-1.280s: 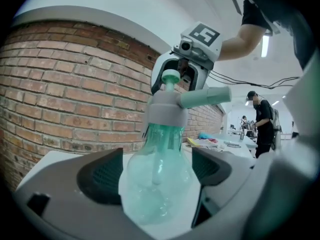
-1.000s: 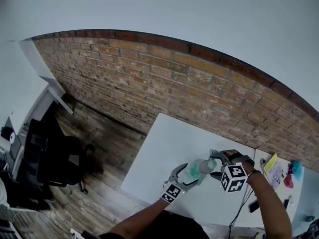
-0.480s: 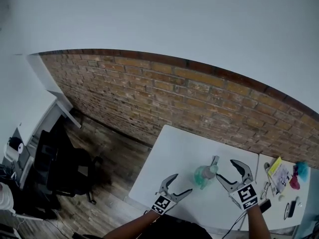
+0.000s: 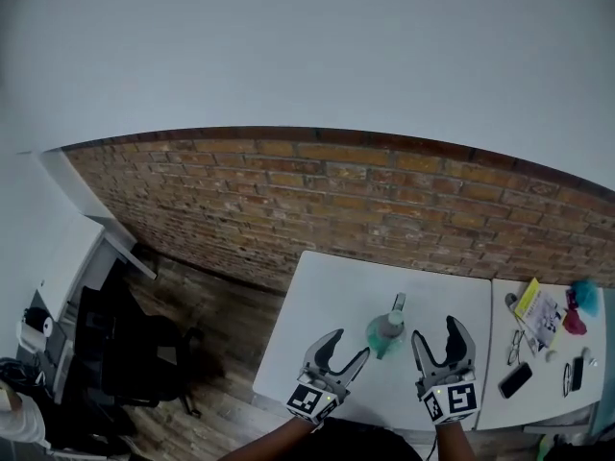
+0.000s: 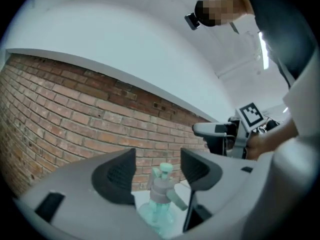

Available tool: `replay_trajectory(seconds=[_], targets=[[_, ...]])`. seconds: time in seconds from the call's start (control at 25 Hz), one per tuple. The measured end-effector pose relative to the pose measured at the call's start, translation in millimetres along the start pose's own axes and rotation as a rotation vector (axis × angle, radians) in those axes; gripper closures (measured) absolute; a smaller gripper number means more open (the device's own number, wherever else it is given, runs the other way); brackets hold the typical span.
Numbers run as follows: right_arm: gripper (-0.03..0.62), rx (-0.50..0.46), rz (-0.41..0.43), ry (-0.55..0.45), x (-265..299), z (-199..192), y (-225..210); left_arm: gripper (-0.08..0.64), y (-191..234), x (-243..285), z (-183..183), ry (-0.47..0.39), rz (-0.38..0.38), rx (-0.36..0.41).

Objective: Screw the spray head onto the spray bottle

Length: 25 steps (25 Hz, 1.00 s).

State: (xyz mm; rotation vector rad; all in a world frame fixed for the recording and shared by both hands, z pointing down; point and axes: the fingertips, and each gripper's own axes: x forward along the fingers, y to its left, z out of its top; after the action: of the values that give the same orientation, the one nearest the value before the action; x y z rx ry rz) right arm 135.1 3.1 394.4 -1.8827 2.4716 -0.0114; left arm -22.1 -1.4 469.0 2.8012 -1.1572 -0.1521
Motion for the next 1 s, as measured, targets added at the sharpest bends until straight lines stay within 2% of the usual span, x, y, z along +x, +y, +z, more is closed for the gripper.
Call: replay_trajectory(seconds=[0.04,0.08,0.12,0.24,0.44,0.56,0.76,1.0], targets=[[0.294,0.008,-0.004,-0.02,-4.5,4.6,2.3,0.32,-1.2,1.6,8.9,-0.015,0.011,-0.002],[0.421,0.006,-0.01,-0.038,-9.6,9.5,4.8,0.379,-2.8,2.9,18.5,-0.027,0.023,0.002],[0.584,-0.004,-0.014,-0.047,-14.6,13.1,8.3,0.415,-4.4,3.5,26.8,-0.036,0.036,0.016],[0.586,-0.069,-0.04,-0.004,-26.5,11.8,19.3,0.558,-9.7,3.2,42.3,-0.042,0.054,0.066],[0.586,-0.023,-0.137,0.019,-49.8,-0.5,14.5,0.558,-25.2,-0.1,53.4,-0.051,0.007,0.041],[0.586,-0.046,-0.112,0.03,-56.3,-3.2,22.8,0.558,-30.5,-4.1,52.9,-0.041,0.012,0.041],[0.586,-0.014,-0.071,0.038,-61.3,-8.0,32.0,0.558,-35.8,-5.1,44.1,-0.019,0.012,0.022],[0.586,0.0,-0.045,0.016,-59.4,-1.5,27.6,0.558,-36.7,-2.9,39.2,-0.004,0.032,0.036]])
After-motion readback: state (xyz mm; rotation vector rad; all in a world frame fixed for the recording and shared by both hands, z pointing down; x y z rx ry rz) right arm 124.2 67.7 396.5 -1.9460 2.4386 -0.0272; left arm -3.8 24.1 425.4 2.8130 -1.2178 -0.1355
